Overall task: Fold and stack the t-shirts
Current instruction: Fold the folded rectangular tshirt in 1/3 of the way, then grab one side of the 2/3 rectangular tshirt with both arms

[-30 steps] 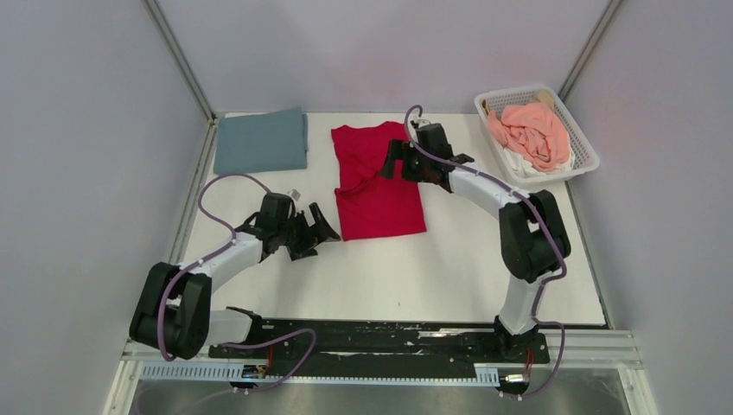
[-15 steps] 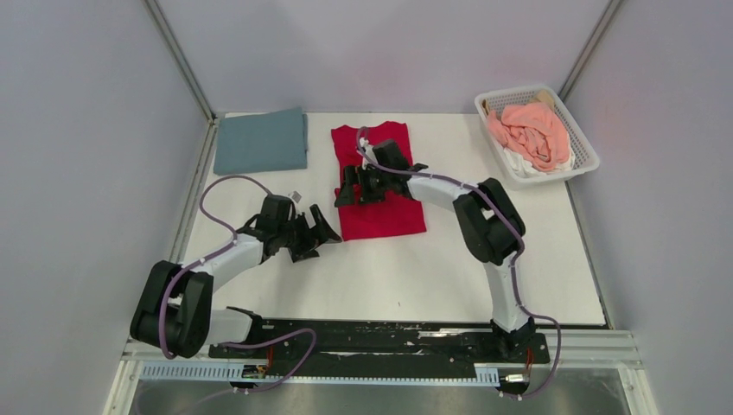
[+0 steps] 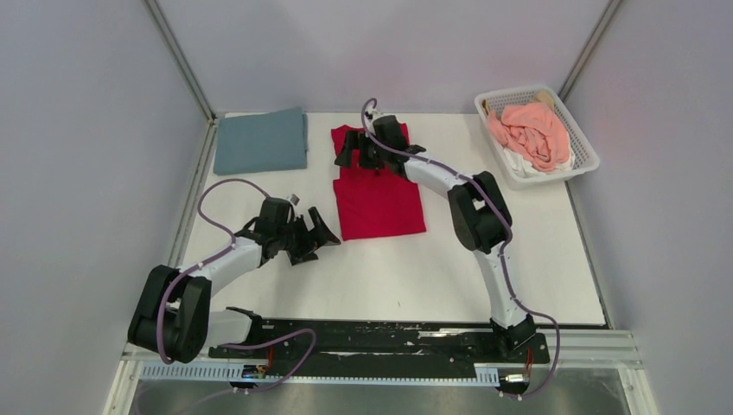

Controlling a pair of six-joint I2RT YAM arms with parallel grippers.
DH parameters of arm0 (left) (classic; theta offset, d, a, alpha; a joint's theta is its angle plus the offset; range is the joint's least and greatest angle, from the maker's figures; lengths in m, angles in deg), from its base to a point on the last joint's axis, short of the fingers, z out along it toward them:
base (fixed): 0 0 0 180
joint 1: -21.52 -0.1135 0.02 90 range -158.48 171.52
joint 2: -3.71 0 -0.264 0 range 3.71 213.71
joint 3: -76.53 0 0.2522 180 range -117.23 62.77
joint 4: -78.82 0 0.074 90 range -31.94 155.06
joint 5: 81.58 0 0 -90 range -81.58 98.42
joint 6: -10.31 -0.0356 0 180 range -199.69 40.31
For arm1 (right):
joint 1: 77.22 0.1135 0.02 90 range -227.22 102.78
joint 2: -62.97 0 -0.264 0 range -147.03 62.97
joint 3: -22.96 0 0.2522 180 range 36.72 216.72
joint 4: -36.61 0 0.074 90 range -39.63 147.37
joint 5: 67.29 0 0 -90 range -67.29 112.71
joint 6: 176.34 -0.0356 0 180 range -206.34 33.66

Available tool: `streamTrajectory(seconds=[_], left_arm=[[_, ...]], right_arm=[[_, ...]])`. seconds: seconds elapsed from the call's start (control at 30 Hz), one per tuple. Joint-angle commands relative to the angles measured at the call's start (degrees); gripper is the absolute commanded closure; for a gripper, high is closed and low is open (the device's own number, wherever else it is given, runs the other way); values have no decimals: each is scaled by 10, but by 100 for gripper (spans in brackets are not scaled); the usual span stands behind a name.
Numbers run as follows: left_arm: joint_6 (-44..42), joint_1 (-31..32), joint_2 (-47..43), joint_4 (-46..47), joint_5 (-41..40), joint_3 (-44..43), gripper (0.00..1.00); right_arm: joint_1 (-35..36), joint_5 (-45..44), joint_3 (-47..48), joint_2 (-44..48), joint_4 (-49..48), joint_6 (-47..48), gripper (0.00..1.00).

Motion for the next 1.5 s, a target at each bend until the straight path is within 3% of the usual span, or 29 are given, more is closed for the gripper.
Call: streamTrajectory(seconds=[0.0, 0.1, 0.23, 0.47, 0.7, 1.1, 1.23, 1.27, 1.33, 1.47], left_arm=[[3, 3, 21, 22, -2, -30, 0], [9, 2, 58, 50, 6, -57, 2], [6, 3, 122, 61, 17, -101, 14], [2, 12, 210, 67, 28, -147, 35], [-2, 18, 242, 58, 29, -160, 52], [-24, 49, 236, -9, -29, -167, 58], [-34, 51, 253, -21, -38, -186, 73], [-35, 52, 258, -22, -38, -187, 90], [-33, 53, 255, -21, -42, -186, 100], [-33, 53, 234, -18, -51, -172, 100]], right_arm=[[-16, -49, -98, 123, -15, 14, 5], [-32, -87, -233, 247, -8, 15, 5], [-89, -70, -418, 374, -2, -19, 5], [-170, -15, -579, 473, 11, -31, 4], [-177, -5, -583, 469, 23, -32, 6], [-178, 6, -580, 457, 29, -40, 9], [-176, 20, -585, 452, 31, -43, 12], [-177, 26, -589, 450, 32, -44, 14], [-176, 40, -597, 447, 37, -44, 18], [-163, 49, -604, 430, 40, -37, 25]])
